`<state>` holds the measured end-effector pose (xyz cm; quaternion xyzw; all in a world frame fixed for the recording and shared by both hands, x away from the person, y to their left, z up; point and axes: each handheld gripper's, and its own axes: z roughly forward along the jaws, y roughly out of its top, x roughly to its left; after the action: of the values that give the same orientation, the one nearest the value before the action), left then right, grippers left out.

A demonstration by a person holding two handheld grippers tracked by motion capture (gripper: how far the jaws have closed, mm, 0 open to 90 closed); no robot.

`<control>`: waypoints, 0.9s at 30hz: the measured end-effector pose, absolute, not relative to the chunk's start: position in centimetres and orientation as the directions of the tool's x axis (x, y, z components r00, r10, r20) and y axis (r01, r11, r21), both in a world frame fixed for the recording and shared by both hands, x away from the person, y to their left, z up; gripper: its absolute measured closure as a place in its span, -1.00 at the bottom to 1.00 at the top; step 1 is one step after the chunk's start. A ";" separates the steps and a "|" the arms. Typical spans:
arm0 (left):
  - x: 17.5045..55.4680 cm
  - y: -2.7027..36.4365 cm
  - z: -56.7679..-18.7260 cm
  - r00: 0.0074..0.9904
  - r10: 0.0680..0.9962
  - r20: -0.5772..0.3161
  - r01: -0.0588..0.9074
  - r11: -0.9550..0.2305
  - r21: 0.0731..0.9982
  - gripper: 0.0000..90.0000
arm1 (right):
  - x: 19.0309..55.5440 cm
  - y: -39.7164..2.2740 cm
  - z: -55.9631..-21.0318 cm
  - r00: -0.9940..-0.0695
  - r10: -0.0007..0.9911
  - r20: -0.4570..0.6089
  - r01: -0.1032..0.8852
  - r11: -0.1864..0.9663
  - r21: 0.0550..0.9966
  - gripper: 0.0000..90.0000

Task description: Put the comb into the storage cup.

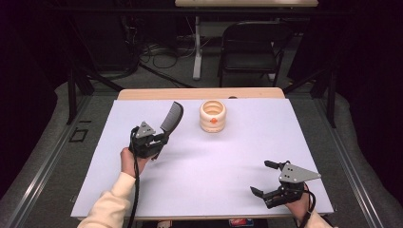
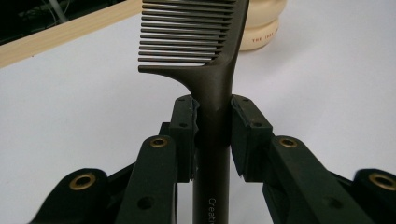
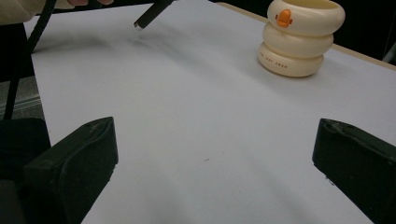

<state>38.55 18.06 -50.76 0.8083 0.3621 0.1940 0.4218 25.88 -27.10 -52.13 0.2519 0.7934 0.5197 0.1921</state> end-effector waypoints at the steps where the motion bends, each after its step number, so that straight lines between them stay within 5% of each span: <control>1: 38.6 18.0 -50.7 0.660 0.751 0.007 0.420 -0.377 0.825 0.61 | 25.9 -27.1 -52.1 -0.800 0.598 -0.043 0.199 0.333 0.922 -1.00; 27: 39.8 16.6 -50.1 0.667 0.745 -0.025 0.405 -0.333 0.852 0.61 | 26.0 -27.0 -52.1 -0.803 0.595 -0.044 0.199 0.336 0.921 -1.00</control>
<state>39.75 16.61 -50.06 0.7942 0.3618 0.1890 0.4501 26.01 -26.97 -52.14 0.2495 0.7948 0.5192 0.1907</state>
